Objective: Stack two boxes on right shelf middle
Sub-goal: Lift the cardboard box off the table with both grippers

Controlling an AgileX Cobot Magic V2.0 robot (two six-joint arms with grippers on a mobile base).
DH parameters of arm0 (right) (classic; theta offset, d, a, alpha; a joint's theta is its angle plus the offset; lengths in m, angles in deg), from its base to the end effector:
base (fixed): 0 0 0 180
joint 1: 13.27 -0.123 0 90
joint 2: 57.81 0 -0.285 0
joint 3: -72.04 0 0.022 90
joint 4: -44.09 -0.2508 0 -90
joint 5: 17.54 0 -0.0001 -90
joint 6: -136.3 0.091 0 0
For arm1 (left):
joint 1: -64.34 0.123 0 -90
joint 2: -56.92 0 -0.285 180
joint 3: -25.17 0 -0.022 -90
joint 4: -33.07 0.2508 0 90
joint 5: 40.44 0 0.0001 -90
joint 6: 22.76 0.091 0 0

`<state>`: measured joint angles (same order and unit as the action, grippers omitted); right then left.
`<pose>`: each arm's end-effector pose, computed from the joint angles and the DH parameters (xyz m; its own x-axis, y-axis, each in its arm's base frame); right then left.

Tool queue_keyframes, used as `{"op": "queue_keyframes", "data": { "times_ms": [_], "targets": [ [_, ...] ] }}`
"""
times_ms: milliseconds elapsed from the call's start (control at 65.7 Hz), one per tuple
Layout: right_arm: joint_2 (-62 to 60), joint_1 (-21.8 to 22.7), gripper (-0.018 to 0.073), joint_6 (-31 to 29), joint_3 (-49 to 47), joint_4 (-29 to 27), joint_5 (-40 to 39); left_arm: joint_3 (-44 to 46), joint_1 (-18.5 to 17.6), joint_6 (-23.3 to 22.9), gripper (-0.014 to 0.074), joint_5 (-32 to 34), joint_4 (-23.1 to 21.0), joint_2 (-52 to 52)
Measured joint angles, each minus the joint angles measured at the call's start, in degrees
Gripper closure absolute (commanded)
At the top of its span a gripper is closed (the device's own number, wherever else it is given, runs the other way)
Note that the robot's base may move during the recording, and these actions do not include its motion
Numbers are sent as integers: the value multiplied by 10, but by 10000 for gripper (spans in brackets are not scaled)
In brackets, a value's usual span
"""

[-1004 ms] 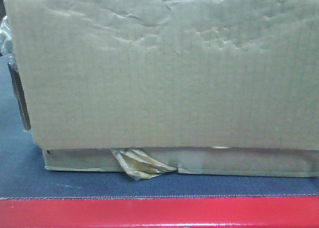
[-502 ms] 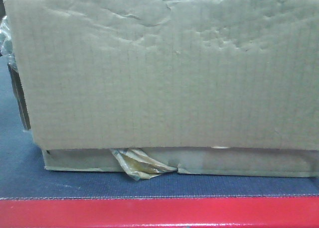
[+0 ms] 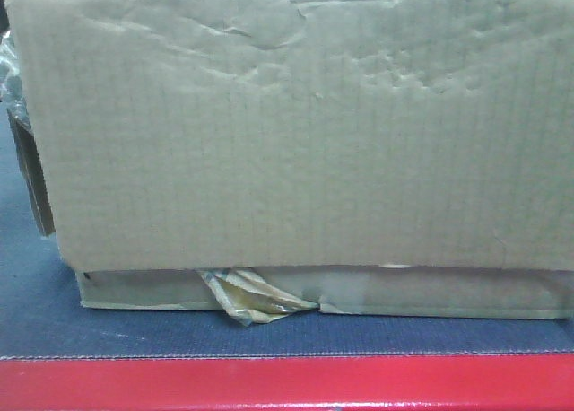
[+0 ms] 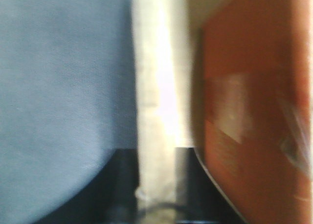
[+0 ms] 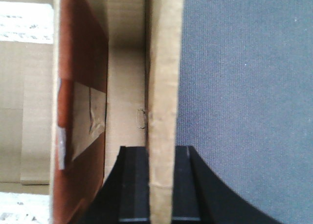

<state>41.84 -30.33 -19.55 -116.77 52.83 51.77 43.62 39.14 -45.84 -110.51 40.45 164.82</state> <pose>0.3190 0.0844 0.3376 -0.9256 0.0877 -0.3683 0.0949 0.9955 -0.0014 0.3394 -0.1476 0.3340 -0.9278 0.0514 -0.3696 0.0624 0.9979 -0.0179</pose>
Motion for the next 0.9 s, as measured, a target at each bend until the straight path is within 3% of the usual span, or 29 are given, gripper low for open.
{"op": "queue_keyframes", "data": {
  "times_ms": [107, 243, 426, 593, 898],
  "targets": [
    [0, -1, 713, 7, -2, 0, -5, 13, -4, -24, 708, -8, 14, 5],
    [1, -6, 713, 21, -10, 4, -31, 36, -17, -63, 708, -17, 73, 7],
    [-4, -41, 713, 41, -43, 58, -68, 59, -30, -96, 708, -15, 138, -22],
    [-17, -73, 713, 71, -88, 105, -86, 65, -23, -106, 708, -15, 158, -67],
    [-27, -74, 713, 95, -126, 126, -181, 70, 16, -106, 708, 59, 171, -111]
  ]
}}
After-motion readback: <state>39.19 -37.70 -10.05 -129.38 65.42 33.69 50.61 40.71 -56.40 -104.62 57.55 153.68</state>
